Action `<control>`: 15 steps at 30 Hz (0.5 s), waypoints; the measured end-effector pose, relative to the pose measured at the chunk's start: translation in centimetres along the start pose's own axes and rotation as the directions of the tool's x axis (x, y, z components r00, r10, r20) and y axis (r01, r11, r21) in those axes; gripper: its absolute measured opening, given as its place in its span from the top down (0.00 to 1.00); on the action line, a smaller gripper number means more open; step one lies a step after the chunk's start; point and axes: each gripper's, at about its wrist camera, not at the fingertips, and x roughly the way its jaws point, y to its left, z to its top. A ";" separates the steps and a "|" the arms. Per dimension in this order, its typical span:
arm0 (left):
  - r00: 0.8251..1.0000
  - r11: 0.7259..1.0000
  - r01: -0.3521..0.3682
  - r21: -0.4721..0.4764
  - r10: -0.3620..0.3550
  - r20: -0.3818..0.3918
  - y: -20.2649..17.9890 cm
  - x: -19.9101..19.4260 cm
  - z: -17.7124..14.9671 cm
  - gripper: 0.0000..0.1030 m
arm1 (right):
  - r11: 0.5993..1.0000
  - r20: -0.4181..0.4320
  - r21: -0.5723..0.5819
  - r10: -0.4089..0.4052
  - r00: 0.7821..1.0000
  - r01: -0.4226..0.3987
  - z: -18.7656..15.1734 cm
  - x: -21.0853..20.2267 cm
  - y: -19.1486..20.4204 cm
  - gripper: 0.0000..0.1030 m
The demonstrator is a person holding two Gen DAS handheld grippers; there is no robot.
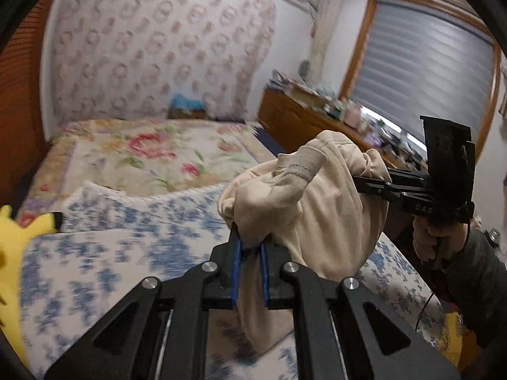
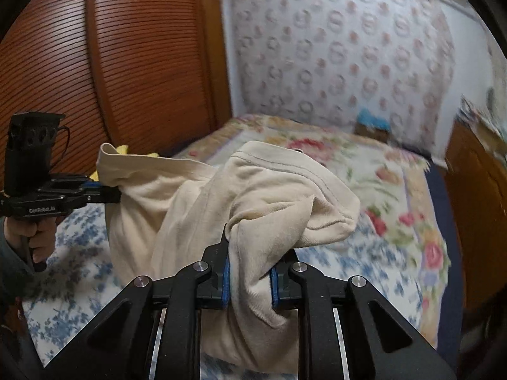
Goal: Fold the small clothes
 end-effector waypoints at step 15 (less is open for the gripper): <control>0.938 0.929 -0.312 -0.198 0.334 0.088 12.3 -10.8 -6.4 0.93 | 0.902 -0.086 -0.368 0.208 0.974 -0.225 10.0 13.8 15.3 0.85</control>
